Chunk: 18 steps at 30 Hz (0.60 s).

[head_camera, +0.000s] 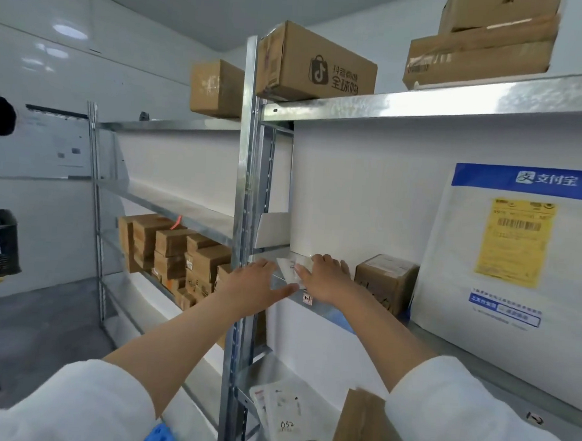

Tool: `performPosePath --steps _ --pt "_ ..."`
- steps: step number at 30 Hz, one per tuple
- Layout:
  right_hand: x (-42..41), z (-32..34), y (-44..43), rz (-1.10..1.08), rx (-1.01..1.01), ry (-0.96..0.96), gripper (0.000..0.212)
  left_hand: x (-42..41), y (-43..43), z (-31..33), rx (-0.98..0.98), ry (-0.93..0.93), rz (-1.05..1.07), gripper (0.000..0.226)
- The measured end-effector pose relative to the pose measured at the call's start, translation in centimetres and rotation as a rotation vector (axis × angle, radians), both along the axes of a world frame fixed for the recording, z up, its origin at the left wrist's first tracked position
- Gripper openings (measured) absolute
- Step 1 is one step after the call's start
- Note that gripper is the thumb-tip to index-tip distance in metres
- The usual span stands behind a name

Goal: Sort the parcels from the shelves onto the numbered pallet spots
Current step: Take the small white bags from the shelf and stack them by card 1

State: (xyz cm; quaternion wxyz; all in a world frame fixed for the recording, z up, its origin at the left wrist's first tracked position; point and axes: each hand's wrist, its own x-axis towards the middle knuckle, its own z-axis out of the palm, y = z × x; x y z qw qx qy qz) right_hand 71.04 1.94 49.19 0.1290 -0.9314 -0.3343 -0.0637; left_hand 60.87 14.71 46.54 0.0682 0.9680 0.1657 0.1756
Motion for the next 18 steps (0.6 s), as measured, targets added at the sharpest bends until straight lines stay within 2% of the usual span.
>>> performPosePath --steps 4,7,10,16,18 --pt "3.2 -0.5 2.0 -0.015 0.018 0.062 0.059 4.1 0.5 -1.0 -0.117 0.013 0.042 0.08" --pt "6.1 -1.4 3.2 -0.062 -0.067 0.084 0.051 6.9 1.1 -1.9 -0.238 0.018 0.074 0.083" --pt "8.2 -1.5 3.4 -0.149 -0.162 0.148 0.054 9.1 1.6 -2.5 -0.331 -0.016 0.106 0.082" --pt "10.0 -1.8 4.3 -0.143 -0.223 0.238 0.067 11.8 2.1 -2.6 -0.331 -0.07 0.238 0.075" --pt "10.2 -1.5 4.7 -0.125 -0.208 0.238 0.063 12.5 2.2 -2.6 -0.371 -0.086 0.3 0.072"
